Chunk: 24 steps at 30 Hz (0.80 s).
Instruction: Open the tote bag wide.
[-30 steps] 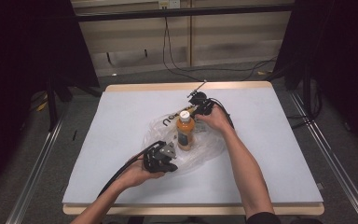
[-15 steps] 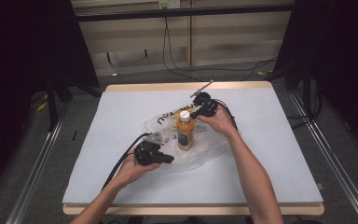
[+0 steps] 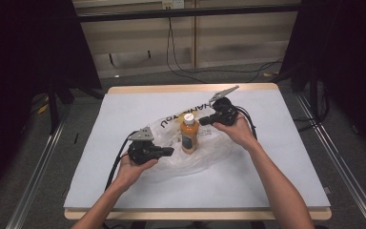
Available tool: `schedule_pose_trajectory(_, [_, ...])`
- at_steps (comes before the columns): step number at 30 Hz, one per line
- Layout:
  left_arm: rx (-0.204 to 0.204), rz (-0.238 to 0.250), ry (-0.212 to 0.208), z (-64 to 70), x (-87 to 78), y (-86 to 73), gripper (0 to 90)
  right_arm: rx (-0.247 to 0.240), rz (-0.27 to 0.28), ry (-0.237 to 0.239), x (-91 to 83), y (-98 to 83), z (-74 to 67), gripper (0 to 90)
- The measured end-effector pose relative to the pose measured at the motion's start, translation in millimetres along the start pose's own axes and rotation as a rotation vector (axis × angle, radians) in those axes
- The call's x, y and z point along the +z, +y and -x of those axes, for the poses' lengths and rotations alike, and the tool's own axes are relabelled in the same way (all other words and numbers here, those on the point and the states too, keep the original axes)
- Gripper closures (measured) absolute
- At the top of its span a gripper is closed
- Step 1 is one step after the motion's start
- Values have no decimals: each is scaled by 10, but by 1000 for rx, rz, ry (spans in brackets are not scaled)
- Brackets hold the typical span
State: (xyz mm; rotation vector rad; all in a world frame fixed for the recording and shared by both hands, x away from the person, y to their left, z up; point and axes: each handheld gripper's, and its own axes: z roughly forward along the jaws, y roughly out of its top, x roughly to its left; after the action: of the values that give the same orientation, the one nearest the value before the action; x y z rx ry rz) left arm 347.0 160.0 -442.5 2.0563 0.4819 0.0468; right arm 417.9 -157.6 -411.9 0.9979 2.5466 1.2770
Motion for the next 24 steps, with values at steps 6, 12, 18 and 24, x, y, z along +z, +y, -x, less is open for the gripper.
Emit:
schedule_pose_trajectory(6, [31,53,54,92,-147,23,900,18,122,-21,-326,-167,-27,900])
schedule_pose_trajectory(12, [43,107,110,129,-307,-12,672,36,235,-45,-609,-425,-150,646])
schedule_pose_trajectory(18, [2,188,168,152,-464,-1,397,49,329,-100,-891,-647,-258,293])
schedule_pose_trajectory(24, [-34,175,233,159,-594,-79,184,84,387,-154,-1104,-799,-331,64])
